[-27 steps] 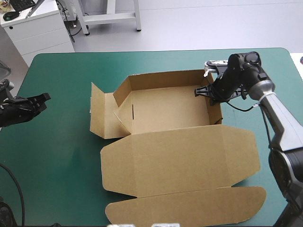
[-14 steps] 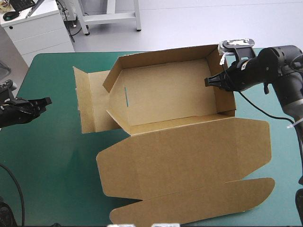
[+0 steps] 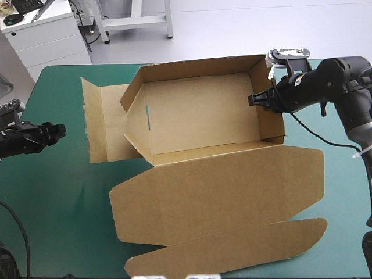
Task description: Fold the box
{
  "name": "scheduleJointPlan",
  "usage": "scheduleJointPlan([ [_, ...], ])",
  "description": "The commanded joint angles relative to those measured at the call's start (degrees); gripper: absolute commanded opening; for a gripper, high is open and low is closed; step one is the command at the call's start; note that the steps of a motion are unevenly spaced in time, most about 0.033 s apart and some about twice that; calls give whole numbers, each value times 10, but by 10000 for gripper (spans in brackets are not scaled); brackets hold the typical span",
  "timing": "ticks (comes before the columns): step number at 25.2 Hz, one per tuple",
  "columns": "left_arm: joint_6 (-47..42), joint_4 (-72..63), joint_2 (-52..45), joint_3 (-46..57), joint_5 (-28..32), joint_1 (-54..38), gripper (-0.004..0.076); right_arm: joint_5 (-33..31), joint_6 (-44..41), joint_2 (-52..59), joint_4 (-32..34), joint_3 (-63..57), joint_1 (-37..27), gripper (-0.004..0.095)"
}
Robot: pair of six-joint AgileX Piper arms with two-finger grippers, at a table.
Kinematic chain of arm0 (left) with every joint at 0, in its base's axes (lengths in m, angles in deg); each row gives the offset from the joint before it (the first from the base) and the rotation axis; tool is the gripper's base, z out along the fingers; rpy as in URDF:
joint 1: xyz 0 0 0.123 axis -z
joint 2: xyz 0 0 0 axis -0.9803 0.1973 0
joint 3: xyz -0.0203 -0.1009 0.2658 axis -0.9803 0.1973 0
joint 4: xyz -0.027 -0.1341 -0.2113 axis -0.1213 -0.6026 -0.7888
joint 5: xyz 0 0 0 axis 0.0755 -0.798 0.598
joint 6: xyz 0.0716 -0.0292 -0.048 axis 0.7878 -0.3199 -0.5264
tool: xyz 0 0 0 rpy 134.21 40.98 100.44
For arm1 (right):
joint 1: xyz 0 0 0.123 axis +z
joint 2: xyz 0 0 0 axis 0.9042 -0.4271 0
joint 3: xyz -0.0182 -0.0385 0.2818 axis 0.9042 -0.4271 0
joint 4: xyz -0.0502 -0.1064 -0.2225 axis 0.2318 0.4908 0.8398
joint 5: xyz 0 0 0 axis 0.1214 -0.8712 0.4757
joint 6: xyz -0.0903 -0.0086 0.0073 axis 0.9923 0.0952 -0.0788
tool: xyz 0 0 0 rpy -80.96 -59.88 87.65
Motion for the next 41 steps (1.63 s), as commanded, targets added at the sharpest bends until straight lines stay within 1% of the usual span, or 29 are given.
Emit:
scheduleJointPlan([
  [1,3,-20,-20,-14,5,6,531,3,0,15,-31,18,-4,-1],
  [8,3,-14,-20,-14,-2,60,533,26,0,13,-43,18,-4,-1],
  [12,1,-56,-15,-14,-15,94,533,39,0,13,-46,18,-4,-1],
  [15,8,-61,-14,-14,-14,135,533,44,0,12,-29,18,-4,-1],
  [17,17,-71,-14,-14,-14,156,532,55,0,12,-29,18,-4,0],
  [19,45,-107,-14,-14,-20,181,532,68,0,7,-37,18,-4,-1],
  [21,96,-184,-13,-14,-55,194,532,72,0,-3,-37,18,-4,-1],
  [22,160,-258,-9,-14,-96,194,532,73,0,-11,-37,18,-4,-1],
  [24,210,-345,-2,-14,-146,194,532,73,0,-22,-36,18,-4,-1],
  [32,259,-449,2,-15,-207,194,532,85,0,-38,-22,17,-4,-1],
  [41,257,-487,2,-43,-250,194,532,90,0,-38,-22,17,-2,-1],
])
